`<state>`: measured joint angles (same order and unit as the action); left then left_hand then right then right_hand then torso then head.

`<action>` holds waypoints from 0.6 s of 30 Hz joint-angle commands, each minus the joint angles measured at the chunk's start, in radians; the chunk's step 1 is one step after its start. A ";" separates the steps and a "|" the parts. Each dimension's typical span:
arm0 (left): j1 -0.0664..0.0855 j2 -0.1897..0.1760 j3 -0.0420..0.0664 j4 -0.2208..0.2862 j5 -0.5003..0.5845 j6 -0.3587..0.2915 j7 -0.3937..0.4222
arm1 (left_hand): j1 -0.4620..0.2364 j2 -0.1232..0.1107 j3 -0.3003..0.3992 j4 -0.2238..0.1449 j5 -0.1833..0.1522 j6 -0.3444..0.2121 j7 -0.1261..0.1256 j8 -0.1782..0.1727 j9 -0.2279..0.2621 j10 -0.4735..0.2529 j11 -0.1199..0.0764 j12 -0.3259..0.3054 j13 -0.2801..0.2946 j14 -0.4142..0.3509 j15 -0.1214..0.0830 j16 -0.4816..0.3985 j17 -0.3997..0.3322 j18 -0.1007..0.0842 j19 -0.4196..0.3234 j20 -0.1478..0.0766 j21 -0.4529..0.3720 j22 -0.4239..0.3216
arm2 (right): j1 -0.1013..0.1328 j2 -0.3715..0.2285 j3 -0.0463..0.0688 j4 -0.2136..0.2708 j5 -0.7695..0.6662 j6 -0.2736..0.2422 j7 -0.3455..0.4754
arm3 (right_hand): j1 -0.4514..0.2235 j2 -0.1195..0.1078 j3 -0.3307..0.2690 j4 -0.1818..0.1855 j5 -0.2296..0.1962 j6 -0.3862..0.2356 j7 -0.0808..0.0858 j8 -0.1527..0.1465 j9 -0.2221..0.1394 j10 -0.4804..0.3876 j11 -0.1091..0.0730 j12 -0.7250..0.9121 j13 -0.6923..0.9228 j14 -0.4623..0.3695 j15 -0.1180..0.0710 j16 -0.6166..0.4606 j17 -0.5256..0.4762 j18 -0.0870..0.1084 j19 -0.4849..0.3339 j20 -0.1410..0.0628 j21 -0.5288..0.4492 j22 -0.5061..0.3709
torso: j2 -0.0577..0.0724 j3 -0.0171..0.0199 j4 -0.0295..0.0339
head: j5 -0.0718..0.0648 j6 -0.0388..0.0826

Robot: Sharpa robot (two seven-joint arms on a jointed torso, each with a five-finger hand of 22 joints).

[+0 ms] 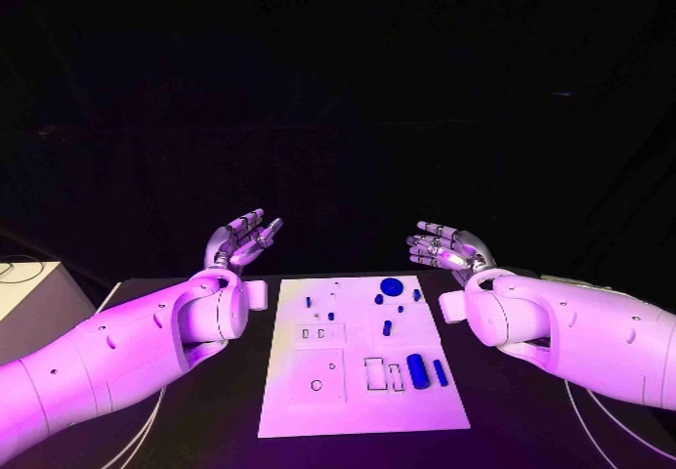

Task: Assemble the parts on the task board

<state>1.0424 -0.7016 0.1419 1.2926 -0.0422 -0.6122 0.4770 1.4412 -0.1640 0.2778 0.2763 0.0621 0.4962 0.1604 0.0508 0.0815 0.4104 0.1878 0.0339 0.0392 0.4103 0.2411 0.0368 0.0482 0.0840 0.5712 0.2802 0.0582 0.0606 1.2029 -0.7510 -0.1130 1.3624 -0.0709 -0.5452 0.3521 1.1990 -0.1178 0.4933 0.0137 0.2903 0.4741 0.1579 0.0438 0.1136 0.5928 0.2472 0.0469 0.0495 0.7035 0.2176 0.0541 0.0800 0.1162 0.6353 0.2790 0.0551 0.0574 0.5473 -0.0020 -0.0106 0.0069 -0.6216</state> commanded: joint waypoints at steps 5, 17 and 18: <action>-0.001 -0.018 0.003 0.016 -0.042 0.138 -0.004 | 0.050 0.033 0.063 -0.015 0.005 0.206 0.050 0.051 0.030 0.338 0.046 0.041 0.024 0.381 -0.032 0.090 0.053 0.059 0.159 0.009 0.060 0.025 | 0.022 -0.016 -0.011 -0.049 -0.351 0.112 -0.047 | 0.151 0.003 0.057 -0.079 -0.048 0.298 0.112 0.073 0.049 0.289 -0.024 0.028 0.016 0.214 -0.030 0.045 0.020 0.055 0.180 0.005 0.041 0.018 | 0.005 -0.0046 0.0049 | -0.002 -0.029; -0.001 -0.107 0.019 0.141 -0.088 0.181 -0.050 | -0.001 0.012 0.149 -0.064 0.001 0.420 0.066 0.119 0.058 0.637 -0.022 0.073 0.031 0.714 -0.137 0.287 0.199 0.099 0.410 -0.064 0.263 0.112 | 0.062 -0.028 -0.005 -0.062 -0.753 0.090 -0.103 | 0.182 -0.006 0.013 -0.108 -0.077 0.520 0.045 0.134 0.068 0.559 -0.110 0.023 0.015 0.531 -0.148 0.154 0.071 0.060 0.427 -0.114 0.262 0.124 | 0.052 -0.0051 0.0231 | -0.027 -0.031; -0.001 -0.112 0.021 0.150 -0.089 0.182 -0.051 | -0.002 0.011 0.151 -0.064 0.001 0.420 0.066 0.119 0.058 0.638 -0.023 0.072 0.031 0.714 -0.137 0.291 0.203 0.099 0.411 -0.065 0.266 0.114 | 0.064 -0.028 -0.005 -0.062 -0.771 0.095 -0.110 | 0.182 -0.006 0.009 -0.108 -0.077 0.524 0.043 0.135 0.069 0.565 -0.112 0.023 0.015 0.538 -0.151 0.157 0.074 0.059 0.430 -0.117 0.271 0.130 | 0.054 -0.0050 0.0243 | -0.029 -0.031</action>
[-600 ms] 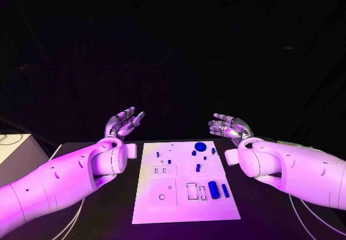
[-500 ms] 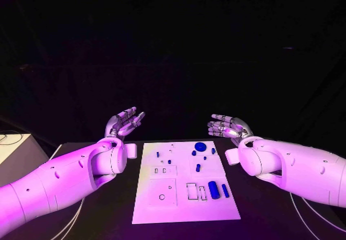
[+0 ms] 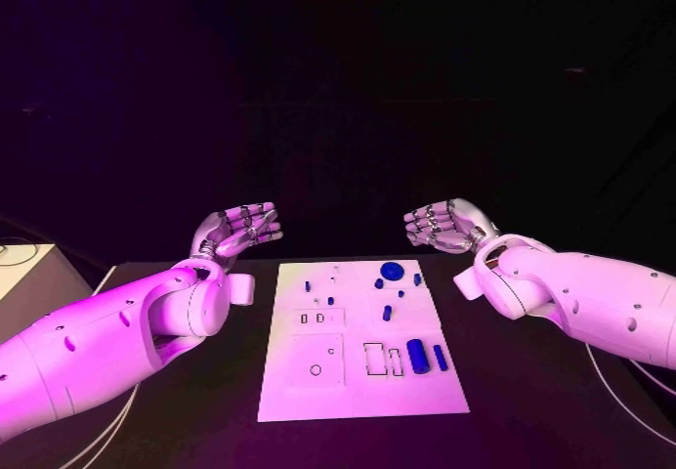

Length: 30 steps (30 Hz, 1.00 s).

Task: Assemble the parts on the task board

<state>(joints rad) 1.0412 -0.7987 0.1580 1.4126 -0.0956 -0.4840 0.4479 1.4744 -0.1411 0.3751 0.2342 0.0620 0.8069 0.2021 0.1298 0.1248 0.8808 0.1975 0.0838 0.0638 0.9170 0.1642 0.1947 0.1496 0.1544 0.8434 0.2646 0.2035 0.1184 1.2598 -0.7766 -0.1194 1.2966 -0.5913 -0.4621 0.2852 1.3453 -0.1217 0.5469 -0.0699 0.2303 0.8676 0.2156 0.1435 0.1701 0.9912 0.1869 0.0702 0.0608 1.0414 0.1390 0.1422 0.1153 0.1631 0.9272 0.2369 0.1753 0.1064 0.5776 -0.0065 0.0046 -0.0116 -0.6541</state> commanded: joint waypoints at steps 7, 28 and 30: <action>0.000 -0.066 0.019 0.120 -0.044 0.052 -0.030 | -0.059 -0.029 0.110 -0.041 0.003 0.131 0.006 0.057 0.019 0.239 -0.053 0.012 0.009 0.228 -0.092 0.381 0.284 0.023 0.164 -0.091 0.275 0.153 | 0.035 -0.007 0.002 0.009 -0.523 0.081 -0.161 | 0.036 -0.013 -0.095 -0.030 0.012 0.184 -0.051 0.045 0.020 0.278 -0.101 0.007 0.015 0.428 -0.141 0.197 0.133 0.020 0.255 -0.144 0.370 0.217 | 0.052 -0.0030 0.0278 | -0.030 0.010; -0.005 -0.144 0.057 0.316 -0.058 0.062 -0.036 | -0.111 -0.057 0.188 -0.083 0.000 0.121 0.000 0.076 0.036 0.258 -0.063 -0.002 0.020 0.158 -0.103 0.756 0.478 0.027 0.082 -0.106 0.676 0.430 | 0.057 0.035 0.003 -0.002 -0.963 0.188 -0.415 | -0.056 -0.141 0.030 0.073 -0.015 0.151 -0.062 0.005 0.062 0.200 -0.099 -0.009 0.010 0.457 -0.142 1.132 0.911 -0.088 0.531 -0.146 1.113 1.056 | 0.122 -0.0136 0.0788 | -0.078 0.006; -0.005 -0.148 0.060 0.325 -0.059 0.063 -0.037 | -0.112 -0.057 0.189 -0.083 -0.001 0.121 0.000 0.077 0.037 0.257 -0.063 -0.002 0.020 0.160 -0.103 0.761 0.478 0.027 0.080 -0.106 0.683 0.434 | 0.057 0.039 0.002 -0.007 -0.975 0.194 -0.423 | -0.057 -0.142 0.030 0.074 -0.015 0.150 -0.062 0.004 0.062 0.198 -0.099 -0.009 0.010 0.457 -0.142 1.136 0.915 -0.088 0.530 -0.146 1.112 1.053 | 0.125 -0.0138 0.0809 | -0.081 0.008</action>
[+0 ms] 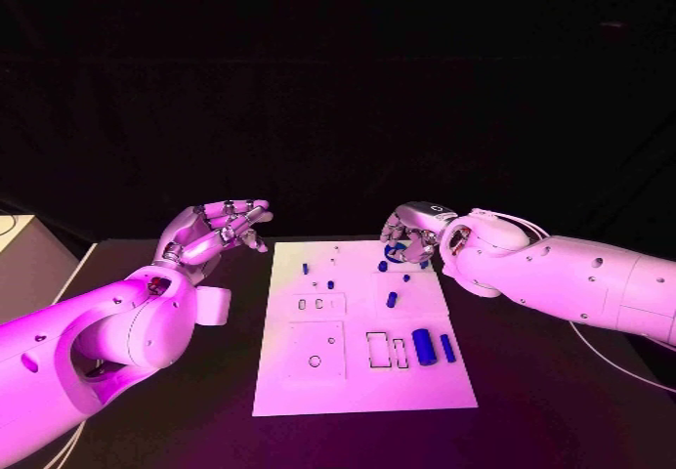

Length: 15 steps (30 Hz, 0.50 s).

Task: Assemble the parts on the task board

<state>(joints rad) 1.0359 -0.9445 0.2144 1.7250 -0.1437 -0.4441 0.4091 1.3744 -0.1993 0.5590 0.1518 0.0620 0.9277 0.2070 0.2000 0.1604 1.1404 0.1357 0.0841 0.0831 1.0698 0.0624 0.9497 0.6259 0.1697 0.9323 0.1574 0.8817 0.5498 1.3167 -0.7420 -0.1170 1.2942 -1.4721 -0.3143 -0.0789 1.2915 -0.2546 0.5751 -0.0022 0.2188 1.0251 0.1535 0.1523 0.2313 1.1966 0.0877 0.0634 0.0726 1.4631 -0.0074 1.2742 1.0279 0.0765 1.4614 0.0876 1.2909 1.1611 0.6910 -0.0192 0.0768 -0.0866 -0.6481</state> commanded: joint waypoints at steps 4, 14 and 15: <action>0.000 -0.010 0.009 0.026 -0.015 0.023 0.001 | -0.013 0.000 0.005 -0.001 -0.001 0.000 -0.004 0.007 0.002 -0.004 -0.001 -0.003 0.001 0.008 -0.001 0.009 0.002 0.012 -0.010 0.001 0.010 0.006 | -0.002 0.014 -0.001 -0.017 -0.113 0.058 -0.071 | -0.007 -0.017 -0.004 0.013 -0.004 -0.016 0.001 -0.008 0.003 -0.020 0.002 -0.002 -0.002 0.033 0.006 0.015 0.009 0.000 -0.006 0.006 -0.004 -0.002 | 0.021 -0.0014 0.0135 | -0.008 0.002; 0.000 -0.019 0.016 0.039 -0.022 0.026 -0.003 | -0.016 -0.001 0.005 -0.002 -0.001 -0.002 -0.004 0.007 0.003 -0.008 0.000 -0.004 0.001 0.010 0.000 0.018 0.001 0.012 -0.013 0.002 0.023 0.015 | -0.012 0.027 -0.003 -0.036 -0.133 0.079 -0.086 | -0.003 -0.027 -0.019 0.016 -0.005 -0.026 0.002 -0.012 0.006 -0.042 0.004 -0.002 -0.002 0.029 0.009 0.028 0.016 0.000 -0.009 0.009 -0.001 0.003 | 0.034 -0.0029 0.0259 | -0.020 -0.001; 0.000 -0.018 0.016 0.038 -0.023 0.026 -0.003 | -0.016 -0.001 0.005 -0.002 -0.001 -0.002 -0.004 0.007 0.003 -0.008 0.000 -0.004 0.001 0.010 0.000 0.019 0.001 0.012 -0.013 0.002 0.025 0.016 | -0.013 0.029 -0.004 -0.039 -0.135 0.081 -0.088 | -0.002 -0.026 -0.020 0.016 -0.004 -0.026 0.002 -0.012 0.007 -0.043 0.004 -0.002 -0.002 0.029 0.009 0.029 0.017 0.000 -0.009 0.009 -0.001 0.002 | 0.035 -0.0031 0.0265 | -0.020 -0.001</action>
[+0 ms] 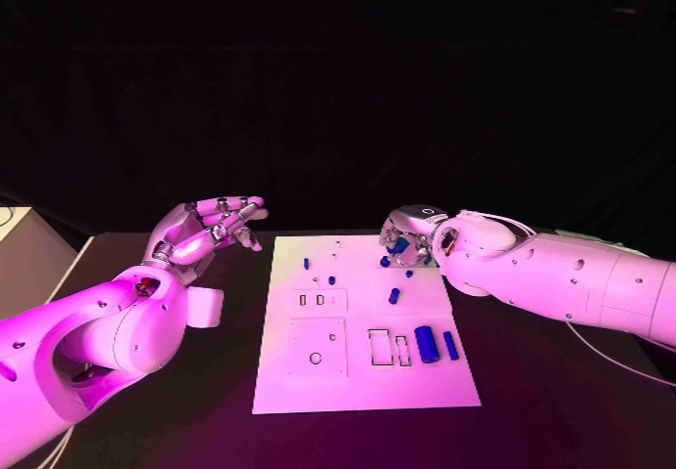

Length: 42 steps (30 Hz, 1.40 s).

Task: Assemble the parts on the task board

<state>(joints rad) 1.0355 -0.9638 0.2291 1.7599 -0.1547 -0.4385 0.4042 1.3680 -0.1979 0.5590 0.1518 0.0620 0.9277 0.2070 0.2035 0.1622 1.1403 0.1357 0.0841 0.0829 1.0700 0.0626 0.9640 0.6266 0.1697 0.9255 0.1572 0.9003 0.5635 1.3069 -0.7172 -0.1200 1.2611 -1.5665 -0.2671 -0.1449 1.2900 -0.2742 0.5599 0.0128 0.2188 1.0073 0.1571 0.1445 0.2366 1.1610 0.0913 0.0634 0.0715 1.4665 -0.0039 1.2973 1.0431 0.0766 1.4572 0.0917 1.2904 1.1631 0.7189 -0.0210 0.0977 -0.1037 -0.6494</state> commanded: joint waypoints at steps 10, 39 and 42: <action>-0.007 0.010 0.003 -0.013 -0.015 0.025 -0.001 | -0.012 -0.001 0.007 -0.003 0.000 -0.003 -0.004 0.005 0.002 -0.008 -0.001 -0.003 0.001 0.008 -0.001 0.010 0.000 0.013 -0.006 0.002 0.021 0.011 | -0.013 0.017 -0.003 -0.025 -0.058 0.040 -0.026 | 0.005 0.000 -0.005 0.004 0.002 -0.008 -0.003 -0.003 0.004 -0.004 0.000 0.002 0.002 0.025 0.006 0.014 0.007 -0.001 -0.004 0.006 0.006 0.010 | 0.018 -0.0029 0.0114 | -0.018 0.004; -0.009 0.006 0.003 -0.016 -0.015 0.028 -0.006 | -0.010 0.002 0.011 -0.005 0.000 -0.003 -0.004 0.006 0.003 -0.009 0.000 -0.002 0.001 0.007 -0.001 0.014 -0.001 0.013 -0.008 0.003 0.030 0.017 | -0.021 0.024 -0.003 -0.031 -0.076 -0.012 -0.045 | 0.055 0.064 0.074 0.006 -0.004 0.073 -0.017 0.054 0.058 0.104 -0.023 0.014 0.032 0.019 -0.011 0.050 0.016 -0.020 0.023 -0.006 0.091 0.131 | 0.037 -0.0051 0.0194 | -0.017 0.014; -0.009 0.006 0.003 -0.017 -0.015 0.028 -0.006 | -0.010 0.002 0.011 -0.005 0.000 -0.003 -0.004 0.006 0.003 -0.009 0.000 -0.002 0.001 0.007 -0.001 0.014 -0.001 0.013 -0.008 0.003 0.030 0.017 | -0.021 0.022 -0.003 -0.027 -0.079 -0.039 -0.046 | 0.062 0.068 0.079 -0.001 -0.006 0.076 -0.018 0.058 0.063 0.112 -0.025 0.014 0.036 0.019 -0.013 0.052 0.017 -0.021 0.024 -0.008 0.096 0.137 | 0.037 -0.0048 0.0197 | -0.017 0.014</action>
<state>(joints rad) 1.0262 -0.9585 0.2308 1.7420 -0.1650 -0.4290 0.3941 1.3681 -0.1979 0.5647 0.1461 0.0620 0.9276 0.2070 0.2033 0.1638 1.1402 0.1358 0.0841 0.0835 1.0702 0.0629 0.9717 0.6262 0.1696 0.9256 0.1573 0.9273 0.5797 1.2886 -0.6937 -0.1214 1.2316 -1.6238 -0.2751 -0.1829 1.3443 -0.2197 0.6365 0.0136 0.2117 1.0770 0.1378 0.1971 0.2986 1.2510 0.0803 0.0736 0.1040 1.4664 -0.0112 1.3459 1.0589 0.0614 1.4648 0.0915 1.3803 1.2993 0.7542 -0.0261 0.1168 -0.1205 -0.6359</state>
